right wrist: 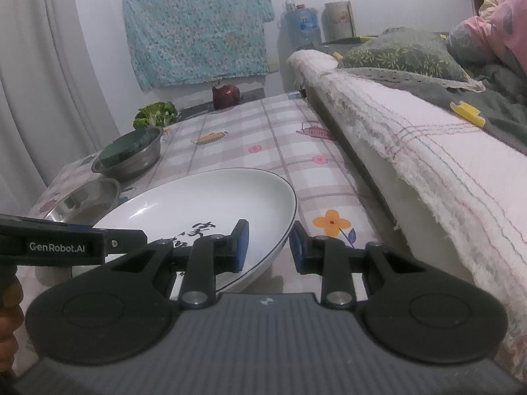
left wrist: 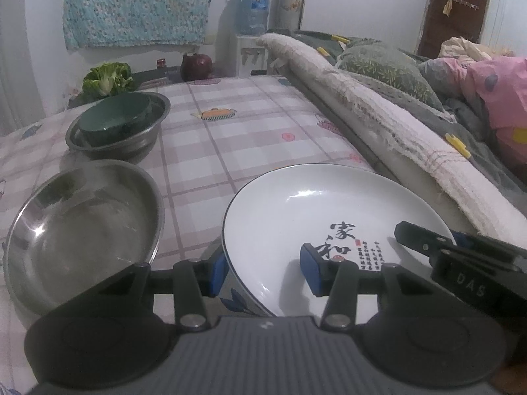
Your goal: Organize plates and bowls
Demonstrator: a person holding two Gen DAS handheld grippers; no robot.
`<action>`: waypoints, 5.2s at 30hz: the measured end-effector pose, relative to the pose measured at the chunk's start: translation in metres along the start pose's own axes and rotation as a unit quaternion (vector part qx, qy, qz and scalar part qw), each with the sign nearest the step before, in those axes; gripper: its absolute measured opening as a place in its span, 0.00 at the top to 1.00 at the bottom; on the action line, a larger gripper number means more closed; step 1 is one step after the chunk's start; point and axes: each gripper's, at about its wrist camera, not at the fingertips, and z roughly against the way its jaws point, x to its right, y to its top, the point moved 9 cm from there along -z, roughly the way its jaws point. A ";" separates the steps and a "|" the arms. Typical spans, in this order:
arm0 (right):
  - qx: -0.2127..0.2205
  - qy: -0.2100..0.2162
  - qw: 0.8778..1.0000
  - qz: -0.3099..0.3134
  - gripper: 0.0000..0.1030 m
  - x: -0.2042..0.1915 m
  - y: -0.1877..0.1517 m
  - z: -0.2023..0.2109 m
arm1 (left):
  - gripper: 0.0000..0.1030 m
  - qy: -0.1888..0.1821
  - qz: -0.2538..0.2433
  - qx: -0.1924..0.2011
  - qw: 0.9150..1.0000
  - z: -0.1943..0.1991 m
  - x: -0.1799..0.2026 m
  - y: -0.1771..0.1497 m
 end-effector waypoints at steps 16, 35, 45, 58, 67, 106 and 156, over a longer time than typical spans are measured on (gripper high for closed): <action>0.032 0.015 0.999 0.022 0.74 -0.024 0.027 0.011 | 0.54 0.009 0.020 0.036 0.999 0.028 -0.017 0.017; 0.028 0.069 0.994 0.077 0.74 -0.121 0.042 -0.008 | 0.54 0.053 0.087 0.070 0.992 0.061 -0.106 0.018; -0.014 0.105 0.990 0.096 0.74 -0.187 0.018 -0.036 | 0.54 0.085 0.136 0.049 0.986 0.061 -0.175 -0.005; -0.075 0.096 0.988 0.098 0.75 -0.212 0.000 -0.074 | 0.54 0.084 0.156 0.015 0.984 0.039 -0.204 -0.019; -0.077 0.090 0.987 0.105 0.73 -0.212 0.006 -0.084 | 0.54 0.074 0.161 0.008 0.984 0.033 -0.211 -0.022; -0.126 0.140 0.982 0.006 0.61 -0.202 0.008 -0.130 | 0.37 0.076 0.170 -0.017 0.982 0.005 -0.247 -0.006; -0.135 0.093 0.986 0.012 0.41 -0.153 -0.007 -0.084 | 0.27 0.047 0.081 -0.039 0.995 0.002 -0.173 -0.013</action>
